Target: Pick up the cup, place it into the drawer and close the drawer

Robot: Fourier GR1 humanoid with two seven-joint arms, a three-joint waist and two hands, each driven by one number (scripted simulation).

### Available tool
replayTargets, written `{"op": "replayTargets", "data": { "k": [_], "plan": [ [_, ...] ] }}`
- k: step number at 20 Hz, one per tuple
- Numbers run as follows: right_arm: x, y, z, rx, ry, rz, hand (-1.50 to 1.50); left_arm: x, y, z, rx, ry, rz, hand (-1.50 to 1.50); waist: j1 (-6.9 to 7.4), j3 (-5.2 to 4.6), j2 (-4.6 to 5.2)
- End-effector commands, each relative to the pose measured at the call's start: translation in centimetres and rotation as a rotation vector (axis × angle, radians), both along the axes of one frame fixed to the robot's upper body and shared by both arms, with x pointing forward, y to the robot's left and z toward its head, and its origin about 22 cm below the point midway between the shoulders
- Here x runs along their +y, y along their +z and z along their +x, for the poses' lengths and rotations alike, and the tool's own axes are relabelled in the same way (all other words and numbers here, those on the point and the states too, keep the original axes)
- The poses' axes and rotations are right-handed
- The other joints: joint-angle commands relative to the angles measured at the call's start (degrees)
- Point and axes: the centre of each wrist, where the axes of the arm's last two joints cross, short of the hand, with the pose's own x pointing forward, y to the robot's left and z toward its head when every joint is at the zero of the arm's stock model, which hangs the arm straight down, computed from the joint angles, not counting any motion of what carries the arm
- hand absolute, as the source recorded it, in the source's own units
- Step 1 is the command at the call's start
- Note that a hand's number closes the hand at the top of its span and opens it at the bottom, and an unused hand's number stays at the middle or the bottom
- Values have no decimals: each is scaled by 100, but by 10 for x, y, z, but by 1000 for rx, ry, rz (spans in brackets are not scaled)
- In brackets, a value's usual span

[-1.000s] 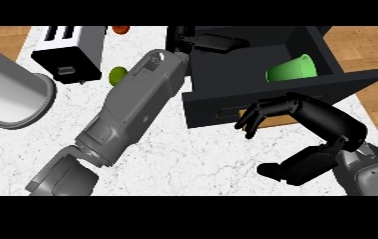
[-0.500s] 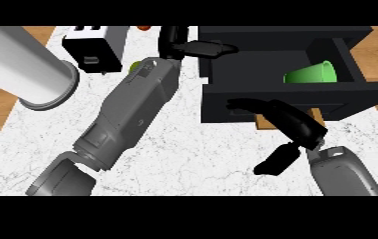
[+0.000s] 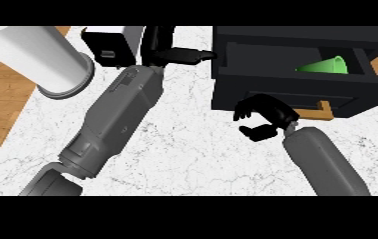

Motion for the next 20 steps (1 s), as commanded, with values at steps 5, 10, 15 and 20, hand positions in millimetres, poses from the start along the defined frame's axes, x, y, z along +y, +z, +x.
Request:
{"op": "replayTargets", "data": {
  "k": [5,10,15,20],
  "plan": [
    [-33,6,49,-115,-124,103,150,54,-9,-3,11,-21,-14,-150,299,28,67],
    [-64,54,80,-220,-233,186,150,57,-26,-15,24,-56,-12,-150,524,36,114],
    [-77,76,91,-236,-323,195,150,63,-35,-21,22,-62,-4,-150,657,36,182],
    [-85,107,99,-250,-325,252,150,63,-19,-16,2,-96,-3,-150,712,32,217]
  ]
}}
